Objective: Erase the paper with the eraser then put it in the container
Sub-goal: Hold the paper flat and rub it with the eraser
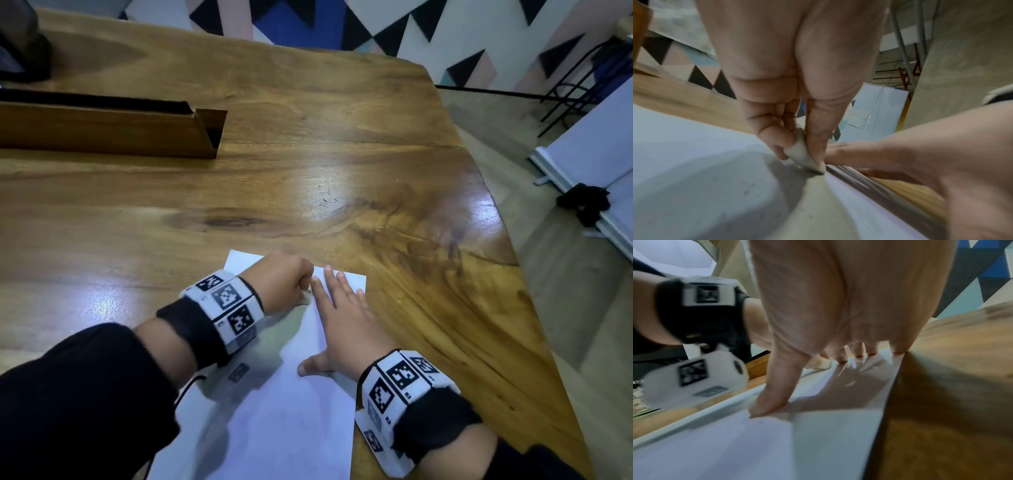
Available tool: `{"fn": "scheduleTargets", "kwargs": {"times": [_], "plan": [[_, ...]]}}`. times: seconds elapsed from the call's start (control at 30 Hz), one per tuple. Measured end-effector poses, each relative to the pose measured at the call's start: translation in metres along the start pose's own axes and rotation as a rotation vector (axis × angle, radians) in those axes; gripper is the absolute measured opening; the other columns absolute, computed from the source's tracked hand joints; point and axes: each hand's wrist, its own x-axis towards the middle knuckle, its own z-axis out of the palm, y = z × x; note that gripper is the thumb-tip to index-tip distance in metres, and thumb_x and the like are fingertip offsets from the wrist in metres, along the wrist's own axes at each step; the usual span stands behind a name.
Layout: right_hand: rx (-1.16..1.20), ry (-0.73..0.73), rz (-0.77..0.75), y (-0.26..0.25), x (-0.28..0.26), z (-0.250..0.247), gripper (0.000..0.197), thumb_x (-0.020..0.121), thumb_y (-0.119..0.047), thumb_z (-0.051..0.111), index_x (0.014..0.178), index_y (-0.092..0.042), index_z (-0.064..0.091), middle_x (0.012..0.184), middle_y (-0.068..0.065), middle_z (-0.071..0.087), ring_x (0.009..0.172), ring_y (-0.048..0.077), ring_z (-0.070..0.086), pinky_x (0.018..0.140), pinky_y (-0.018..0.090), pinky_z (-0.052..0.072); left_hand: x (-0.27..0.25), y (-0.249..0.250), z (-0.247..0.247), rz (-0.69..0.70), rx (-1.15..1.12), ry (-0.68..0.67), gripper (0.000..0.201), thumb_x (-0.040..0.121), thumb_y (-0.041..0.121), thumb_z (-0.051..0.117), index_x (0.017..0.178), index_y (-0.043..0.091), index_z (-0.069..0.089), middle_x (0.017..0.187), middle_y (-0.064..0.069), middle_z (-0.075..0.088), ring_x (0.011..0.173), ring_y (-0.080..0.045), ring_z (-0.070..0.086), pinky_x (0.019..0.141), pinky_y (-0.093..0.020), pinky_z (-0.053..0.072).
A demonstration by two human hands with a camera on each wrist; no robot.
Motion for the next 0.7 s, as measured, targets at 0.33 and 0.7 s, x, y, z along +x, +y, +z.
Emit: {"fn": "scheduleTargets", "kwargs": {"times": [0.33, 0.7], "plan": [[0.009, 0.005, -0.001, 0.000, 0.001, 0.002, 0.131, 0.068, -0.058, 0.075, 0.150, -0.019, -0.019, 0.154, 0.000, -0.035, 0.141, 0.017, -0.031, 0.113, 0.037, -0.015, -0.044, 0.001, 0.019, 0.086, -0.028, -0.145, 0.005, 0.076, 0.020, 0.062, 0.074, 0.015, 0.062, 0.065, 0.009, 0.041, 0.062, -0.009, 0.041, 0.053, -0.014, 0.027], [0.026, -0.004, -0.005, 0.001, 0.000, 0.000, 0.130, 0.069, -0.057, 0.075, 0.150, -0.019, -0.019, 0.153, 0.000, -0.036, 0.141, 0.016, -0.032, 0.115, 0.038, -0.015, -0.052, 0.000, 0.026, 0.107, -0.033, -0.098, 0.020, 0.080, 0.017, 0.056, 0.063, 0.022, 0.046, 0.066, 0.008, 0.035, 0.066, -0.015, 0.041, 0.057, -0.020, 0.029]]}}
